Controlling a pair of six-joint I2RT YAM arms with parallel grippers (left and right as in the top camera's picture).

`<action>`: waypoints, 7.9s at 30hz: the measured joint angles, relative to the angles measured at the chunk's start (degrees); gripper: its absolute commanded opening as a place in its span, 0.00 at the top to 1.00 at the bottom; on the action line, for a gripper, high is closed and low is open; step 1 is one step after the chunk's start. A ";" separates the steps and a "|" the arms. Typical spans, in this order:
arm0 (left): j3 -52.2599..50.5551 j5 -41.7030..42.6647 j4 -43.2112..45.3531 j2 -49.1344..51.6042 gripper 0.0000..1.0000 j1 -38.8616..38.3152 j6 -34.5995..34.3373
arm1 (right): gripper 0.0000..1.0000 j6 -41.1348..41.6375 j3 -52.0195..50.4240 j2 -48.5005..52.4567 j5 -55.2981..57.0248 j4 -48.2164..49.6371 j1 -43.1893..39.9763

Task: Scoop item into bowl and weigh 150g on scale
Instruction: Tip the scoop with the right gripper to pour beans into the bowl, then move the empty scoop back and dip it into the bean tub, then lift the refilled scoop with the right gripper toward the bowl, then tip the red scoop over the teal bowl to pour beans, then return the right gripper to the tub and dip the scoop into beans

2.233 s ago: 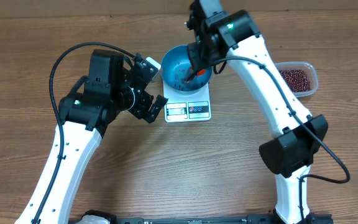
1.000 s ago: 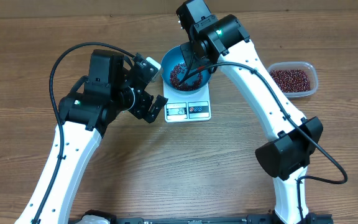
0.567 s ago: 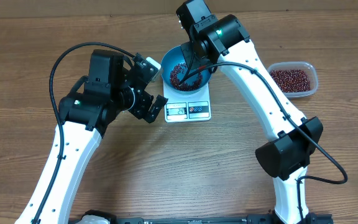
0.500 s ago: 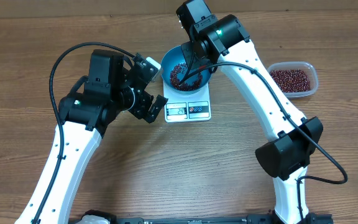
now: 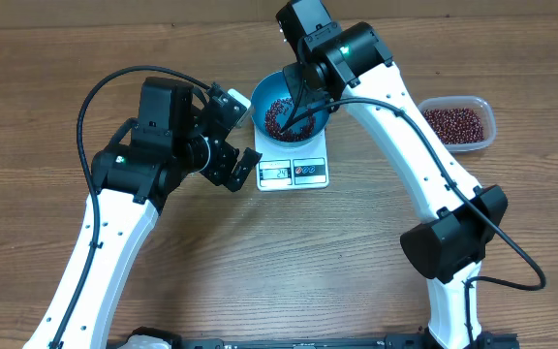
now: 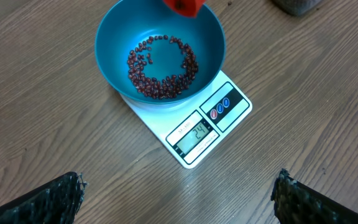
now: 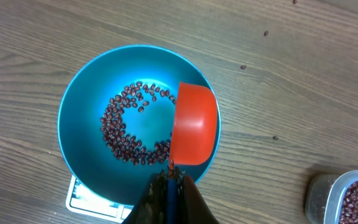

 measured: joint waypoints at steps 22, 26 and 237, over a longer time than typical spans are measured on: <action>0.00 0.00 0.00 0.00 0.00 0.00 0.00 | 0.96 -3.08 0.20 -4.22 0.96 -1.03 2.75; 0.00 0.00 0.00 0.00 0.01 0.00 0.00 | 0.96 -3.67 0.22 -4.22 1.84 -0.24 4.35; 0.00 0.00 0.00 0.00 0.00 0.00 0.00 | 0.96 -3.48 -21.27 -21.66 -32.74 7.06 -32.37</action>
